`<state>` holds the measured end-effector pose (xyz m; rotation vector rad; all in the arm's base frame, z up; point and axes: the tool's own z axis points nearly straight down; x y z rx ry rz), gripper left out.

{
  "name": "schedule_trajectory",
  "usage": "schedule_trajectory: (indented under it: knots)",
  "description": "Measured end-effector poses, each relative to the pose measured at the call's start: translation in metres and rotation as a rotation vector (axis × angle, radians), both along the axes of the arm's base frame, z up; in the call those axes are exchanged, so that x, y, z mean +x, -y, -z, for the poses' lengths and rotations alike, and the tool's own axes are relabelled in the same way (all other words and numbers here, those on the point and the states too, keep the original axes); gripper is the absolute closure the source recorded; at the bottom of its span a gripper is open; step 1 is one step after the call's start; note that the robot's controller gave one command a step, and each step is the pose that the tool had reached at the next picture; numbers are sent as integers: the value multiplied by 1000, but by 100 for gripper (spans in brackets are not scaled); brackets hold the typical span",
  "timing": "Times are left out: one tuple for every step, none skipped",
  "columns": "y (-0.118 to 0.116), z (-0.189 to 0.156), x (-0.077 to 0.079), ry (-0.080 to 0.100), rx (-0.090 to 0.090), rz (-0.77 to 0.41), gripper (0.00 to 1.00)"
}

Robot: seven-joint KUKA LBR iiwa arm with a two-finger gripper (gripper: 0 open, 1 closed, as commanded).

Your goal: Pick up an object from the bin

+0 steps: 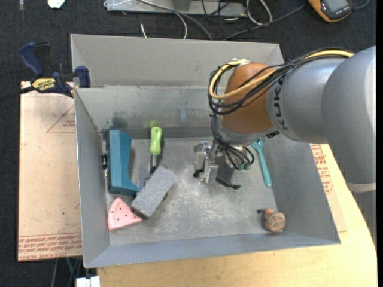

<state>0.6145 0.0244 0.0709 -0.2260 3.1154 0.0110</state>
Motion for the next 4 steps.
schedule_trajectory:
  knots:
    - [0, 0, 0, 0, 0, -1, 100]
    - [16, -26, -5, -4, 3, 83, 100]
    - [35, -51, -17, 1, 2, 74, 100]
    - [44, -120, -18, -1, 3, 105, 100]
